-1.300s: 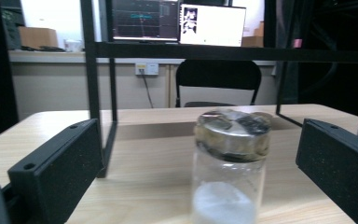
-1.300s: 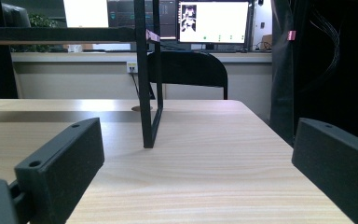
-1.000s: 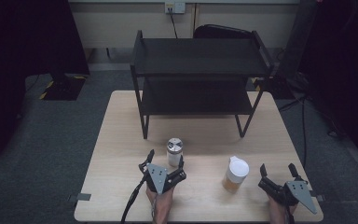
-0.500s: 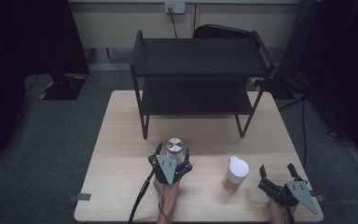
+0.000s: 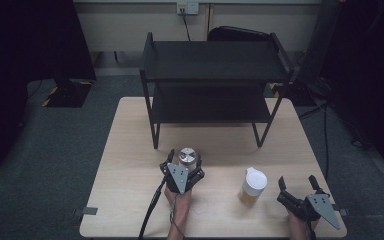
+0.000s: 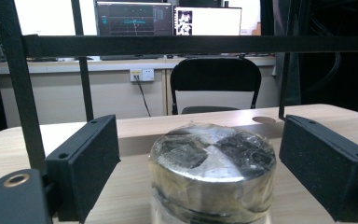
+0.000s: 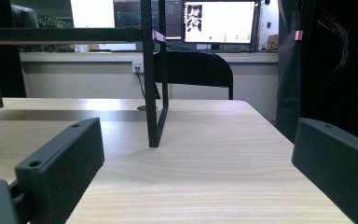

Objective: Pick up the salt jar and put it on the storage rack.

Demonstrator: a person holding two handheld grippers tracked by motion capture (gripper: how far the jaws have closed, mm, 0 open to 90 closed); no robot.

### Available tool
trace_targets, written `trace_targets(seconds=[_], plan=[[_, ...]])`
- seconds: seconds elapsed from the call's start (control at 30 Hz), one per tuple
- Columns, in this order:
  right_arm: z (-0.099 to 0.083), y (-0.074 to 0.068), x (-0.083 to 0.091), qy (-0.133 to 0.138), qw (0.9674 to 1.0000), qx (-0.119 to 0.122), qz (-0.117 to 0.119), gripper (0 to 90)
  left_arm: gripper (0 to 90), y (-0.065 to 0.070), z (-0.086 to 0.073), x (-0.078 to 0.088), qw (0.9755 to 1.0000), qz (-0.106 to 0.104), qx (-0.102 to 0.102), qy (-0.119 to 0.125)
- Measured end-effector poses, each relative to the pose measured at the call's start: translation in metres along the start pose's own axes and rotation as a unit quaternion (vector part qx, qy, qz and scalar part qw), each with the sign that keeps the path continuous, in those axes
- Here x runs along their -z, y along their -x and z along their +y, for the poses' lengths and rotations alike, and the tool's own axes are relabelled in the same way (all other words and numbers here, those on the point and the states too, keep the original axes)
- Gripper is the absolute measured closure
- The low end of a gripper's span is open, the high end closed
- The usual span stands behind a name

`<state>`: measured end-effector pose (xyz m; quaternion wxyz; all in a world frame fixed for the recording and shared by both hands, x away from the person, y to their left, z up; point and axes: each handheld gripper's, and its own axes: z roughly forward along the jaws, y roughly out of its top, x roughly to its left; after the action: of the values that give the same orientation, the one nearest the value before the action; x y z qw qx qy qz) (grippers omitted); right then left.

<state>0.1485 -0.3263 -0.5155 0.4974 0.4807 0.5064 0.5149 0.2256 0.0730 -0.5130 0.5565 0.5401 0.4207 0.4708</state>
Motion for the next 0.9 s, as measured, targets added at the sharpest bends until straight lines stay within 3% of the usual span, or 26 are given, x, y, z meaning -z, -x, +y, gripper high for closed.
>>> trace_targets(seconds=[0.3,0.43,0.63,0.9], plan=[[0.0,0.0,0.0,0.0,1.0,0.0,0.0,0.7,12.2,0.001,0.002,-0.005,0.9993,-0.004,0.003,-0.038],[0.0,0.0,0.0,0.0,1.0,0.0,0.0,0.7,13.3,0.0019,0.0015,-0.0056,0.9993,-0.002,0.005,-0.036],[0.0,-0.0002,0.0004,0.0,1.0,0.0,0.0,0.7,28.5,0.0014,0.0018,-0.0052,0.9993,-0.004,0.003,-0.037],[0.0,-0.0004,0.0007,0.0,1.0,0.0,-0.001,0.8,34.2,0.0024,0.0026,-0.0052,0.9992,0.001,0.006,-0.039]])
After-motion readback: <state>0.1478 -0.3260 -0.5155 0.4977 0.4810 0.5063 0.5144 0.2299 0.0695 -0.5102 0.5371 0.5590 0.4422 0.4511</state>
